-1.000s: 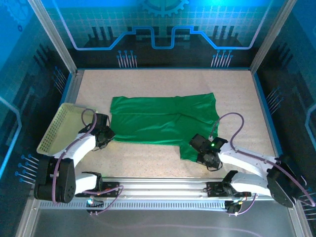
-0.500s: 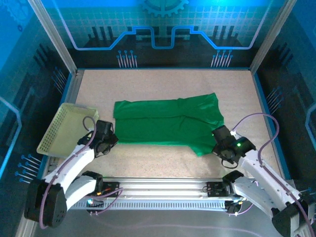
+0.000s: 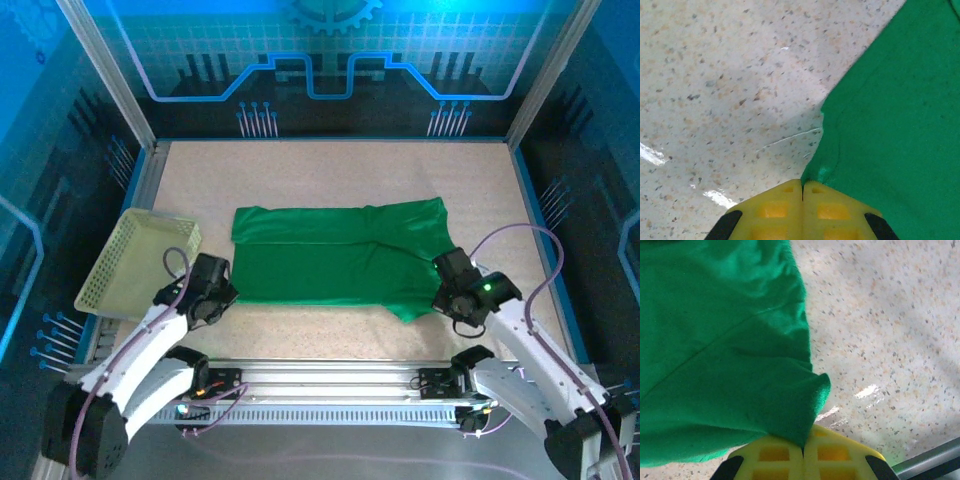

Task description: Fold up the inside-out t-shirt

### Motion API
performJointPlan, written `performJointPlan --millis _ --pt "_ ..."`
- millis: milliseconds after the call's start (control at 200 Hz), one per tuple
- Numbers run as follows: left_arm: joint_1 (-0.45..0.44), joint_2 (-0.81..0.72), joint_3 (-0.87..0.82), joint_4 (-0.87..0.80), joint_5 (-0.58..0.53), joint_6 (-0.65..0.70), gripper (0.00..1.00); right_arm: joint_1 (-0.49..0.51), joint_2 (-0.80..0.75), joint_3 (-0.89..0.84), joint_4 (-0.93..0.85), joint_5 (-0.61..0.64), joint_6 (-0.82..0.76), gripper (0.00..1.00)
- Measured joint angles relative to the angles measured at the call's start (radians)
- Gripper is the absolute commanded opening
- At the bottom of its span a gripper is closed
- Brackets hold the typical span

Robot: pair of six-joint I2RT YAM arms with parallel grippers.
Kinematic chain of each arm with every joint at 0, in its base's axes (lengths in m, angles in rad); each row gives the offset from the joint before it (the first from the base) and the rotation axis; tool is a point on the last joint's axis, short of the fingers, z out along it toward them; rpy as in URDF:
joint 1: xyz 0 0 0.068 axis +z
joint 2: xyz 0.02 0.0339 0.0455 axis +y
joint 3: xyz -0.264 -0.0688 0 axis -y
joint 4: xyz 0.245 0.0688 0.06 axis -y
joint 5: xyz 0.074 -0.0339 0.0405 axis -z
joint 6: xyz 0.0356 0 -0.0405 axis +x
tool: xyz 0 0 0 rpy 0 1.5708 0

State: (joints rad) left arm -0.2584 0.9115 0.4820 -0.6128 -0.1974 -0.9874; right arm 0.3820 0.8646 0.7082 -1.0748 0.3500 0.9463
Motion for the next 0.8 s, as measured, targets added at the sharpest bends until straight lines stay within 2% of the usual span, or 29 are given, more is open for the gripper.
performJointPlan --millis 185,470,800 --pt "0.0 0.171 0.196 0.036 -0.073 0.053 0.0 -0.044 0.141 0.146 0.075 0.016 -0.105 0.0" --pt "0.002 0.467 0.441 0.08 -0.215 0.114 0.0 -0.164 0.394 0.328 0.203 0.024 -0.253 0.0" --pt "0.053 0.71 0.617 0.1 -0.262 0.138 0.0 -0.203 0.704 0.582 0.287 0.011 -0.358 0.02"
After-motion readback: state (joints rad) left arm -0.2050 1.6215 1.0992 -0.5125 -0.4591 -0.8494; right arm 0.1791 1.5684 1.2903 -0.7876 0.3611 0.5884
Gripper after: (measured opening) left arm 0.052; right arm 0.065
